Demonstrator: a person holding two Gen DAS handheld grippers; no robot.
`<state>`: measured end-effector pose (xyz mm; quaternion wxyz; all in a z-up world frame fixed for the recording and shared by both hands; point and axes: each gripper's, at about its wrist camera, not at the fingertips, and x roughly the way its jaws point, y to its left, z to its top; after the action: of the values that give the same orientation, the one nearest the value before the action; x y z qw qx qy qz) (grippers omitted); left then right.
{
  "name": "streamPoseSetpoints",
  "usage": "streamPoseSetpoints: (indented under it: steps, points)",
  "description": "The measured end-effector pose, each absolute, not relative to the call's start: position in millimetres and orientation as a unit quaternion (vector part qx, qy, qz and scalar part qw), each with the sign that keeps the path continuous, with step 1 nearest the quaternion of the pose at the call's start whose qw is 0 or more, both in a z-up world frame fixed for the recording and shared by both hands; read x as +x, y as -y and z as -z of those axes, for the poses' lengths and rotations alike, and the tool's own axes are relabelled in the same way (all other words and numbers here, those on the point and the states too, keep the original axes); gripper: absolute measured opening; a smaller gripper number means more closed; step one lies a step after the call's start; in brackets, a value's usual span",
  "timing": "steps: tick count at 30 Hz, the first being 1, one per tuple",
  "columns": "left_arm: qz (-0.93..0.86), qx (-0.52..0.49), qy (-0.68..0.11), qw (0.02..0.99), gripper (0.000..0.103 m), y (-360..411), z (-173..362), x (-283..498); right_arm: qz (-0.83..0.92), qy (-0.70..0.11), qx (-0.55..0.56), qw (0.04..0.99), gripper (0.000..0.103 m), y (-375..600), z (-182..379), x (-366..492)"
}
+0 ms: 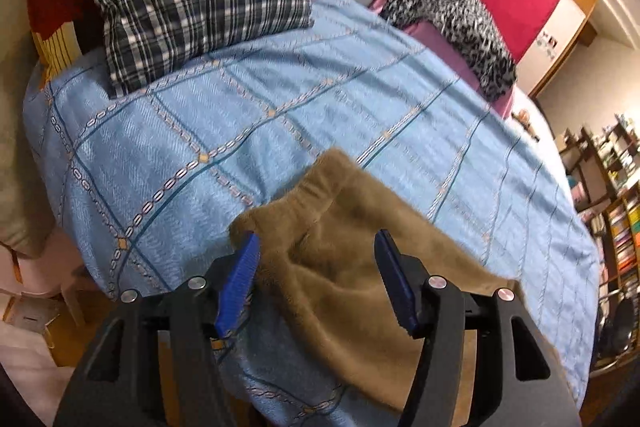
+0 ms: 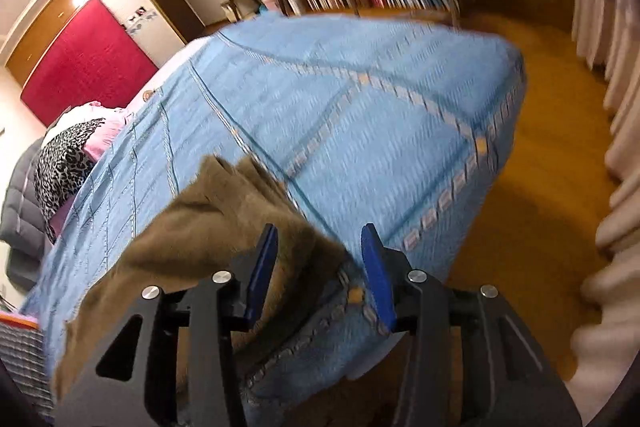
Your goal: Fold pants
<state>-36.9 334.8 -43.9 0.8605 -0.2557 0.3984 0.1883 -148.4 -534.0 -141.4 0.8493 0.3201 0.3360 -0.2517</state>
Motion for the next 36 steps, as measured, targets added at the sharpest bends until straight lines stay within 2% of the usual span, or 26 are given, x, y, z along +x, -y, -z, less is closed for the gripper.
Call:
streamPoseSetpoints:
  steps: [3, 5, 8, 11, 18, 19, 20, 24, 25, 27, 33, 34, 36]
  points:
    - [-0.163, -0.244, -0.401, 0.868, 0.061, -315.7, 40.4, -21.4, 0.226, -0.325, 0.286, 0.873, 0.045, 530.5, 128.1, -126.1]
    - [-0.137, -0.225, -0.408, 0.874, 0.061, -291.0, 39.3, -6.1, 0.208, -0.321, 0.26, 0.887, 0.051, 526.4, 122.2, -104.7]
    - [-0.099, -0.22, -0.417, 0.876, 0.062, -260.6, 43.2, 14.7, 0.193, -0.327, 0.223, 0.898, 0.052, 521.2, 122.5, -75.3]
    - [-0.059, -0.211, -0.429, 0.877, 0.063, -226.9, 51.4, 35.4, 0.184, -0.356, 0.194, 0.896, 0.053, 520.0, 135.7, -45.4]
    - [0.021, -0.192, -0.464, 0.865, 0.064, -145.0, 85.4, 85.8, 0.176, -0.401, 0.214, 0.873, 0.053, 526.5, 176.0, -19.9]
    - [0.031, -0.195, -0.473, 0.859, 0.064, -133.4, 95.4, 95.1, 0.181, -0.402, 0.208, 0.873, 0.051, 524.0, 179.0, -20.4]
    - [0.044, -0.202, -0.482, 0.852, 0.064, -126.8, 103.7, 101.1, 0.184, -0.401, 0.203, 0.874, 0.043, 521.3, 180.5, -22.2]
    - [0.074, -0.212, -0.504, 0.834, 0.064, -98.0, 132.1, 121.9, 0.208, -0.392, 0.163, 0.881, 0.027, 510.8, 174.6, -26.5]
    - [0.073, -0.207, -0.506, 0.834, 0.064, -90.2, 139.2, 125.4, 0.217, -0.388, 0.158, 0.882, 0.013, 510.2, 171.3, -27.9]
    - [0.059, -0.198, -0.51, 0.835, 0.064, -82.7, 152.4, 131.9, 0.264, -0.377, 0.148, 0.875, 0.003, 515.9, 163.7, -32.1]
    - [0.023, -0.154, -0.505, 0.849, 0.065, -71.9, 182.5, 137.6, 0.274, -0.379, 0.182, 0.865, 0.003, 542.1, 173.5, -45.3]
    - [0.023, -0.139, -0.502, 0.853, 0.068, -67.6, 183.0, 136.3, 0.272, -0.374, 0.185, 0.867, 0.004, 542.0, 171.9, -49.5]
    - [0.024, -0.114, -0.498, 0.859, 0.072, -58.6, 184.6, 135.8, 0.268, -0.368, 0.197, 0.868, 0.015, 543.4, 168.5, -60.6]
